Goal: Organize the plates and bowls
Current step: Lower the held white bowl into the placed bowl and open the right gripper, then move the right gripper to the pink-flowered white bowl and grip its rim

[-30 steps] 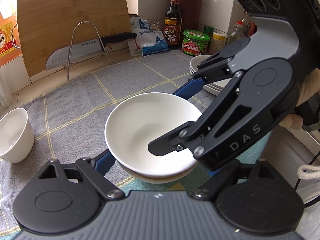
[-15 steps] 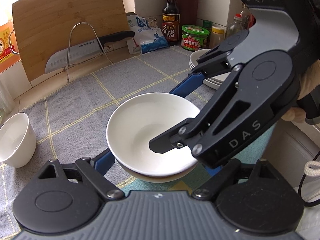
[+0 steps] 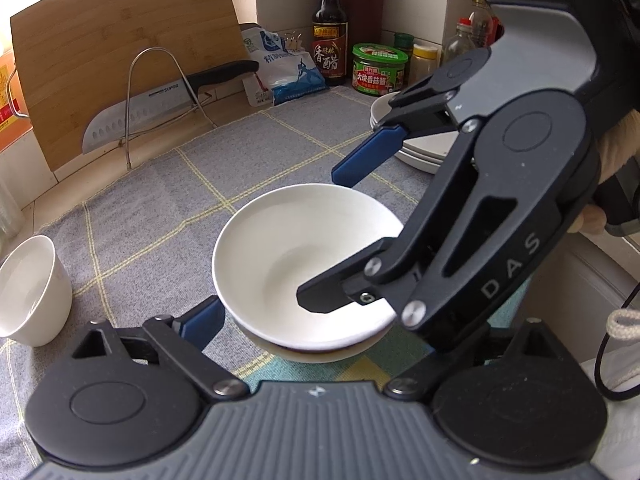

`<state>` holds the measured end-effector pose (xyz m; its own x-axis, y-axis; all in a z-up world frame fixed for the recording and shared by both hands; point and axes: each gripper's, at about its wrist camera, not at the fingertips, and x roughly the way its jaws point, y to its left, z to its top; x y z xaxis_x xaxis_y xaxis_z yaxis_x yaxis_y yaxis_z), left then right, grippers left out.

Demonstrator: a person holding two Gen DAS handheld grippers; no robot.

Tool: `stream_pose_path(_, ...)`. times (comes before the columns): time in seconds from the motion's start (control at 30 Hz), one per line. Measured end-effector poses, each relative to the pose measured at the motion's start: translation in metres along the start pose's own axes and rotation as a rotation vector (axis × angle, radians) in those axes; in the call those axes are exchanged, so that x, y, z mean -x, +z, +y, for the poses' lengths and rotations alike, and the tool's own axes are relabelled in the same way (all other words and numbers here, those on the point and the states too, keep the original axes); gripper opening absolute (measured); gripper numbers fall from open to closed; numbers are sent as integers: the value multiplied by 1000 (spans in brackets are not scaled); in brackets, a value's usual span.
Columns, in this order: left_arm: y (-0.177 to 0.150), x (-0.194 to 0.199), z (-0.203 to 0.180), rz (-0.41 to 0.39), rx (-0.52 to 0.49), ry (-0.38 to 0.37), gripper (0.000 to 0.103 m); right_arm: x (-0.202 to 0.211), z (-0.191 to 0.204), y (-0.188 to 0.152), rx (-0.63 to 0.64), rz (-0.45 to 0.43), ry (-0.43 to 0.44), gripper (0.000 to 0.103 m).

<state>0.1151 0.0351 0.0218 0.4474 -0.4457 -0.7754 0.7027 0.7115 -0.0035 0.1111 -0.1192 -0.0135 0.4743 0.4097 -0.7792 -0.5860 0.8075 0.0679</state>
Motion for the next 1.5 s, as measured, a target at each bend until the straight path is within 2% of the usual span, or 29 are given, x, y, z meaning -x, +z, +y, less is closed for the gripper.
stream_pose_path(0.17, -3, 9, 11, -3, 47, -34, 98, 5, 0, 0, 9, -12, -4, 103)
stream_pose_path(0.43, -11, 25, 20, -30, 57, 0, 98, 16, -11, 2, -9, -35, -64, 103)
stream_pose_path(0.7, -30, 38, 49, -66, 138, 69, 98, 19, -15, 17, 9, -47, -126, 103)
stream_pose_path(0.9, -49, 47, 89, -94, 222, 192, 98, 0, 9, 46, 91, -49, -105, 103)
stream_pose_path(1.07, -68, 43, 125, -86, 260, 290, 98, -25, 36, 78, 166, -49, -70, 103)
stream_pose_path(1.27, -79, 33, 161, -88, 290, 321, 98, -62, 56, 107, 199, -35, -47, 103)
stream_pose_path(1.5, -73, 18, 181, -107, 248, 324, 98, -98, 67, 138, 196, -14, -7, 103)
